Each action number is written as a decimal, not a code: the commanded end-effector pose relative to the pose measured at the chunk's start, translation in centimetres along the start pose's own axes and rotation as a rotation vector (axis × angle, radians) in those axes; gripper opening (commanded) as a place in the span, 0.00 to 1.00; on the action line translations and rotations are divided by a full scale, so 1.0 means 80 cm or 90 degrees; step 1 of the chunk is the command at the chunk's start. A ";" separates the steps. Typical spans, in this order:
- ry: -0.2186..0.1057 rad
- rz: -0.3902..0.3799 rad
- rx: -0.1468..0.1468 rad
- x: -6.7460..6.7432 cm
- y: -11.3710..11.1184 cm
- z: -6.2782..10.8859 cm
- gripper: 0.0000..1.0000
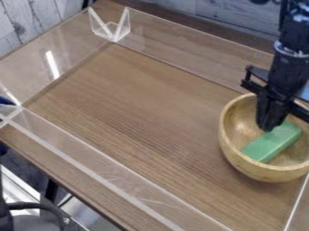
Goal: Remove the green block from inside the brown bowl and put it on the table
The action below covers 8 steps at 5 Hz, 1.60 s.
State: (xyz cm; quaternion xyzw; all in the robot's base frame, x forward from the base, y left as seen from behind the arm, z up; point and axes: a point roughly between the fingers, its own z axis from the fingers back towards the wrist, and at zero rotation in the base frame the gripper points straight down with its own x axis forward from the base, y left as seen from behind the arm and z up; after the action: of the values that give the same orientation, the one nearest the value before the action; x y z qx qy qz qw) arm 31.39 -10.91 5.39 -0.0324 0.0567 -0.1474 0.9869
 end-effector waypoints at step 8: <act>0.026 -0.050 -0.021 -0.003 -0.024 -0.051 0.00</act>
State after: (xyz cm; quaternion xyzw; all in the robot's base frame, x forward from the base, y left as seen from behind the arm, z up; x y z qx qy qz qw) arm 30.94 -11.77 2.04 -0.0400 0.0694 -0.1682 0.9825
